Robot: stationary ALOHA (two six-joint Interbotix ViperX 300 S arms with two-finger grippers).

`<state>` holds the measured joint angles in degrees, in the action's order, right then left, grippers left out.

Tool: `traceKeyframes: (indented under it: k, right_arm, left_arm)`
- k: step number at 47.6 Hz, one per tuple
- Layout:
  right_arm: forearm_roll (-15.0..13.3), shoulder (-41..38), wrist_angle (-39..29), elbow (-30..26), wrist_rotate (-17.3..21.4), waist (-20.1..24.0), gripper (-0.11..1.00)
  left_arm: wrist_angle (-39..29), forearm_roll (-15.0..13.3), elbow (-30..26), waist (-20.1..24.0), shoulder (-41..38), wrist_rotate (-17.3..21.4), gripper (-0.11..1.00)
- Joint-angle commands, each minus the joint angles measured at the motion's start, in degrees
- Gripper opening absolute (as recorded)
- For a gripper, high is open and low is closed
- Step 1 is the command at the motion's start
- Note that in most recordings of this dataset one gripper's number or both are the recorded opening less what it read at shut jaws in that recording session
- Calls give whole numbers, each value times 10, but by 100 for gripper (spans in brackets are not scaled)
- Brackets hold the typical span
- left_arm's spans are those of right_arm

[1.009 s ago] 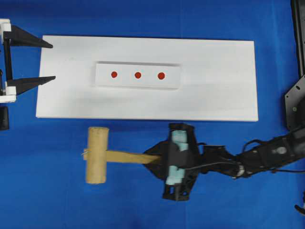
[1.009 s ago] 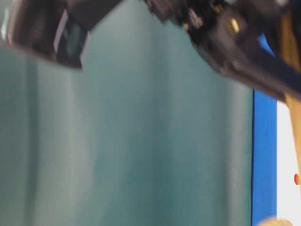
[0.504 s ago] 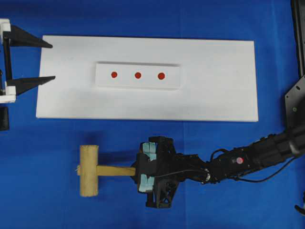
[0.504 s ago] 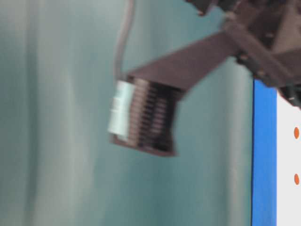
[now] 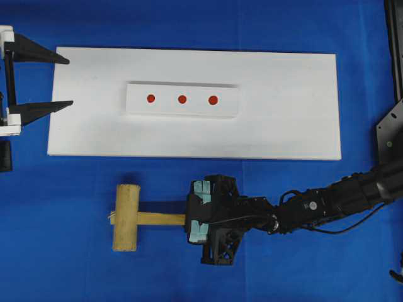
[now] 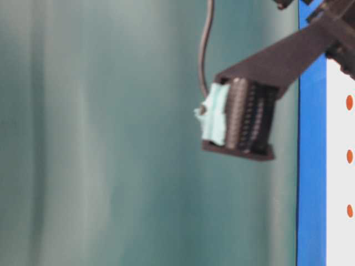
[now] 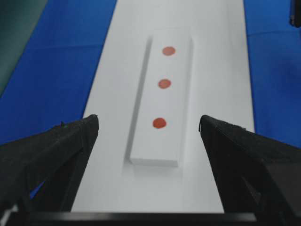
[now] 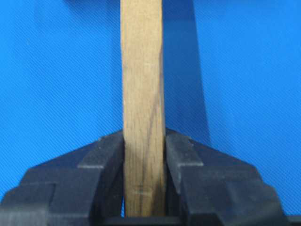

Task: Hit the mark with a hammer.
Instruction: 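Lower the mallet onto the table and open the right gripper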

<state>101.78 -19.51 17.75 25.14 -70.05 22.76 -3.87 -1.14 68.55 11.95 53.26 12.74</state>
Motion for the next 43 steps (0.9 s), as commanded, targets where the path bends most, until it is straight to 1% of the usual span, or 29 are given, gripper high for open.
traceKeyframes:
  k: [1,14,16,18,25,29,31,37,43]
  right_arm:
    - [0,11,0,0,-1,-4,8]
    - [0,-10,1,4,-1,-8,8]
    - [0,-14,3,4,-1,-8,10]
    - [-1,-16,3,4,-2,-8,17]
    - [-7,-17,10,5,-2,-9,52]
    - [-7,-16,14,7,-3,-8,68]
    - [-8,-15,14,8,-3,-8,70]
    - [-8,-2,14,10,-5,-9,70]
    - [-10,38,14,18,-9,-8,70]
  left_arm:
    - [4,0,-5,2,-2,-1,86]
    - [4,-1,-2,2,-2,-4,86]
    - [4,0,-2,2,-2,-4,86]
    - [4,0,-1,2,-3,-4,86]
    - [4,0,1,2,-2,-8,86]
    - [4,-1,4,2,-1,-9,86]
    - [4,0,4,2,-1,-10,86]
    - [4,0,6,1,-1,-11,86]
    - [4,0,7,2,0,-11,86]
